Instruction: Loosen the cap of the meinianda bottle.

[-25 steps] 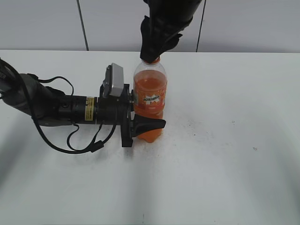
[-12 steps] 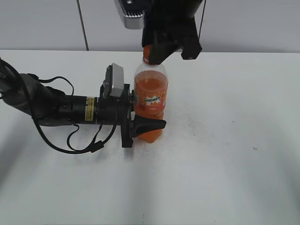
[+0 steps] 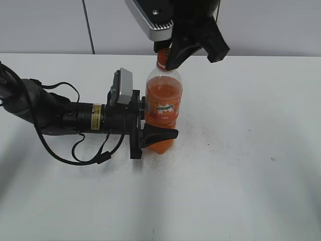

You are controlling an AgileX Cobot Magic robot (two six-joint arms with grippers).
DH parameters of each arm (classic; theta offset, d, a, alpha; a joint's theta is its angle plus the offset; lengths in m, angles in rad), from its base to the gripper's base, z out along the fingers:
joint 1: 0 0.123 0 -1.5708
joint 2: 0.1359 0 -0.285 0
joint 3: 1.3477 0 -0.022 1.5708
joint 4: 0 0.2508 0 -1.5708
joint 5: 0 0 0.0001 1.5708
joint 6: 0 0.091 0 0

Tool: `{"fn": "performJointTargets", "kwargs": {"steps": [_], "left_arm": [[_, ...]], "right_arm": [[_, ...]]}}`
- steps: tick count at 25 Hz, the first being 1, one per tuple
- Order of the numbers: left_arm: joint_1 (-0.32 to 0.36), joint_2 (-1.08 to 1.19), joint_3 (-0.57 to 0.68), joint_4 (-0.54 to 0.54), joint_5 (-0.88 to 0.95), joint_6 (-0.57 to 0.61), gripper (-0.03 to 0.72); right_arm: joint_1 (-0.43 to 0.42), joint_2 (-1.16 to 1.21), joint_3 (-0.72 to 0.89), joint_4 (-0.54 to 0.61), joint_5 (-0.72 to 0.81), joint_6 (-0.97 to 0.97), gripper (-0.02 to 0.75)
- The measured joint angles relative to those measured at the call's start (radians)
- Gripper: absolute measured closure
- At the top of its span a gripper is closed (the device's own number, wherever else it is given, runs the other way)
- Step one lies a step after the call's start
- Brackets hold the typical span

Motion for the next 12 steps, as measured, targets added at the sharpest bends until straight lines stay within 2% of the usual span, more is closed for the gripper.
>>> {"fn": "performJointTargets", "kwargs": {"steps": [12], "left_arm": [[0.0,0.0,0.0,0.016,-0.01,0.002,0.304]], "right_arm": [[-0.002,0.0,0.003,0.06,-0.006,-0.043,0.464]]}}
